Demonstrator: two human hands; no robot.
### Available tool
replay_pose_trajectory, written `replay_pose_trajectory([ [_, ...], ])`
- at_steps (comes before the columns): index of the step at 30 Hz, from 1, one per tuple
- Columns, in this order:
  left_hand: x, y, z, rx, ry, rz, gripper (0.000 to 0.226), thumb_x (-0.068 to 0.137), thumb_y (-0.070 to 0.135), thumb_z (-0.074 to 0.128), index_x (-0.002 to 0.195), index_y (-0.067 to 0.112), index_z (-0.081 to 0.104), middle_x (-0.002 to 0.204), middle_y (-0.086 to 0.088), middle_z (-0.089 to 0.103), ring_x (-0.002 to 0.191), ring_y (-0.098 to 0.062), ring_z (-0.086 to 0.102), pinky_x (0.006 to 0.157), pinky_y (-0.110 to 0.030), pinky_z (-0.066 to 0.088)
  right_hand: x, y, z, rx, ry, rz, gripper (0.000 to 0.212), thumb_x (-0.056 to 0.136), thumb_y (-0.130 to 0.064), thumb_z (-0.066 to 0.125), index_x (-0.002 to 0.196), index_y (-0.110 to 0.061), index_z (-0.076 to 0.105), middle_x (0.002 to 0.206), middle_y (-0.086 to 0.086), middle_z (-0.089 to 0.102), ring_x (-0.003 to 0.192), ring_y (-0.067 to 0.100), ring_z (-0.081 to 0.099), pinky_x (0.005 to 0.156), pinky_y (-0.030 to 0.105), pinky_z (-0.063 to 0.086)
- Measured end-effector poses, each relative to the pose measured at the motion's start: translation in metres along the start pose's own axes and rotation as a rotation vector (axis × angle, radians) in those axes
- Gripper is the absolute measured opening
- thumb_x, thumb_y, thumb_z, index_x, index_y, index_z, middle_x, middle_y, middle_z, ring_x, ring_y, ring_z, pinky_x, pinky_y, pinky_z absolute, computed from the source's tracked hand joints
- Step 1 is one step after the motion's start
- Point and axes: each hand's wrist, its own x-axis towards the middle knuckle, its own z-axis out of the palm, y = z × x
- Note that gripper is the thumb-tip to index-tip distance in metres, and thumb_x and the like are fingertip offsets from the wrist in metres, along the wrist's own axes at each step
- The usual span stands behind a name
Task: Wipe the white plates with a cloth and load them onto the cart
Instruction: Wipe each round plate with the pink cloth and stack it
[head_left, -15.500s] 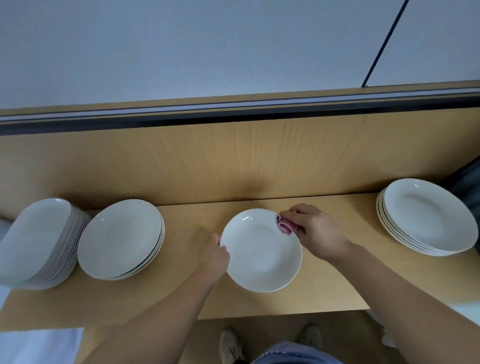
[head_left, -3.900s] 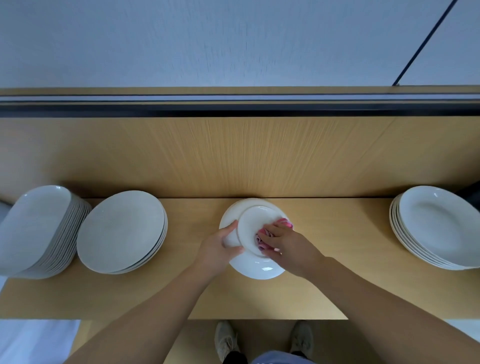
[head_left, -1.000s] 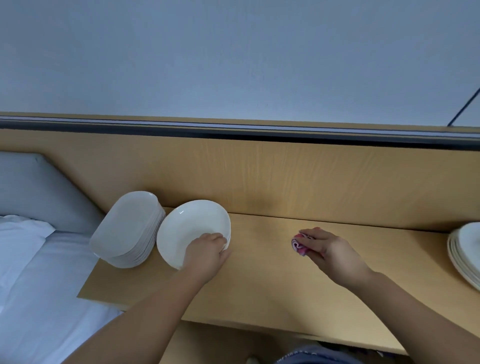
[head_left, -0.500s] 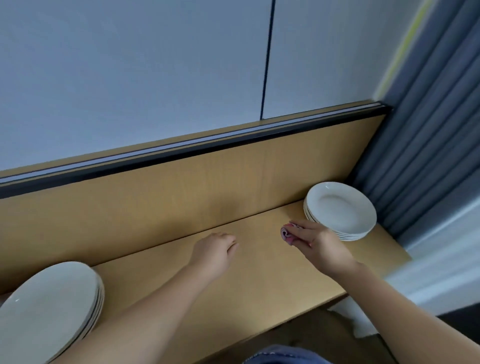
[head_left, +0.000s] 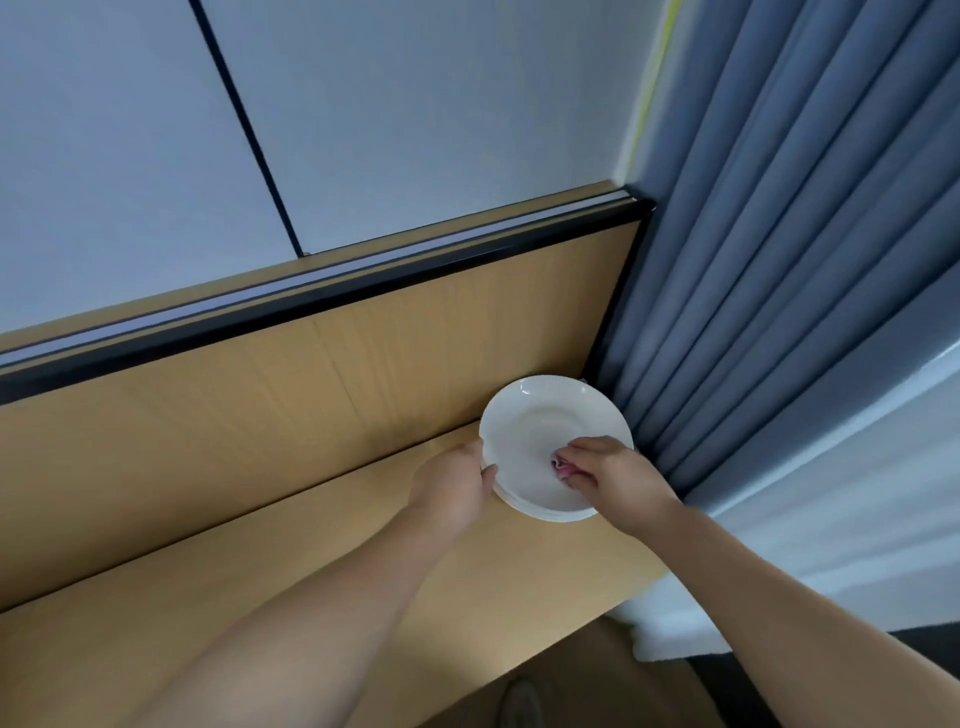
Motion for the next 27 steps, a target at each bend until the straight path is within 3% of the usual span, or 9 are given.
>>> replay_pose_trajectory([
  [4,0.023,0.008,0.015,-0.105,-0.044,-0.087,0.038,0.097,0.037,0.049,0.131,0.022,0.048,0.107,0.000,0.065,0.096,-0.022,0.061,0.071,-0.031,0.045,0.019,0.015,0.009,-0.063,-0.111,-0.033,0.024,0.100,-0.027,0.051,0.119,-0.021,0.065,0.114,-0.009,0.062,0.110,0.013,0.054,0.092,0.022,0.043],
  [7,0.029,0.019,0.016,-0.239,-0.022,-0.149,0.030,0.094,0.020,0.053,0.124,0.016,0.057,0.109,-0.003,0.067,0.094,-0.021,0.060,0.071,-0.027,0.041,0.024,0.018,0.012,-0.047,-0.147,-0.032,0.024,0.099,-0.028,0.052,0.117,-0.020,0.065,0.114,-0.006,0.064,0.108,0.014,0.057,0.096,0.028,0.043],
  [10,0.032,0.028,0.015,-0.293,-0.020,-0.222,0.026,0.090,0.007,0.048,0.111,0.007,0.062,0.102,-0.008,0.068,0.091,-0.023,0.061,0.074,-0.031,0.046,0.026,0.022,0.012,-0.032,-0.132,-0.026,0.025,0.095,-0.033,0.052,0.114,-0.024,0.066,0.109,-0.007,0.065,0.106,0.016,0.057,0.101,0.040,0.040],
  [12,0.035,0.030,0.015,-0.275,-0.045,-0.268,0.028,0.086,0.004,0.046,0.108,0.008,0.062,0.100,-0.007,0.067,0.089,-0.024,0.061,0.073,-0.031,0.048,0.026,0.021,0.008,-0.177,-0.171,0.052,0.039,0.095,-0.044,0.047,0.131,-0.030,0.054,0.132,-0.007,0.052,0.129,0.020,0.041,0.112,0.047,0.024],
  [14,0.039,0.032,0.012,-0.255,-0.068,-0.312,0.025,0.083,0.002,0.045,0.102,0.009,0.060,0.093,-0.005,0.061,0.080,-0.021,0.057,0.064,-0.029,0.043,0.029,0.022,0.005,-0.277,-0.240,0.177,0.053,0.095,-0.053,0.045,0.144,-0.036,0.036,0.153,-0.005,0.027,0.144,0.026,0.013,0.116,0.051,0.009],
  [17,0.040,0.037,0.006,-0.314,-0.079,-0.373,0.017,0.086,0.003,0.049,0.102,0.008,0.051,0.092,-0.002,0.049,0.081,-0.021,0.051,0.061,-0.028,0.039,0.035,0.022,0.006,-0.175,-0.287,0.274,0.059,0.091,-0.057,0.049,0.145,-0.040,0.034,0.159,0.002,0.008,0.146,0.032,-0.003,0.117,0.052,0.013],
  [22,0.042,0.039,0.001,-0.473,-0.056,-0.457,0.022,0.085,0.002,0.051,0.101,0.007,0.035,0.085,-0.005,0.053,0.072,-0.019,0.050,0.047,-0.026,0.032,0.034,0.023,0.003,-0.091,-0.149,0.250,0.054,0.084,-0.055,0.062,0.134,-0.036,0.052,0.150,0.001,0.027,0.139,0.025,0.018,0.113,0.039,0.023],
  [27,0.040,0.038,-0.002,-0.602,-0.063,-0.461,0.021,0.085,0.005,0.047,0.103,0.015,0.041,0.093,-0.003,0.057,0.086,-0.025,0.059,0.062,-0.032,0.048,0.031,0.022,0.005,-0.123,-0.104,0.217,0.050,0.086,-0.053,0.061,0.133,-0.036,0.054,0.148,-0.002,0.036,0.141,0.021,0.022,0.115,0.038,0.014],
])
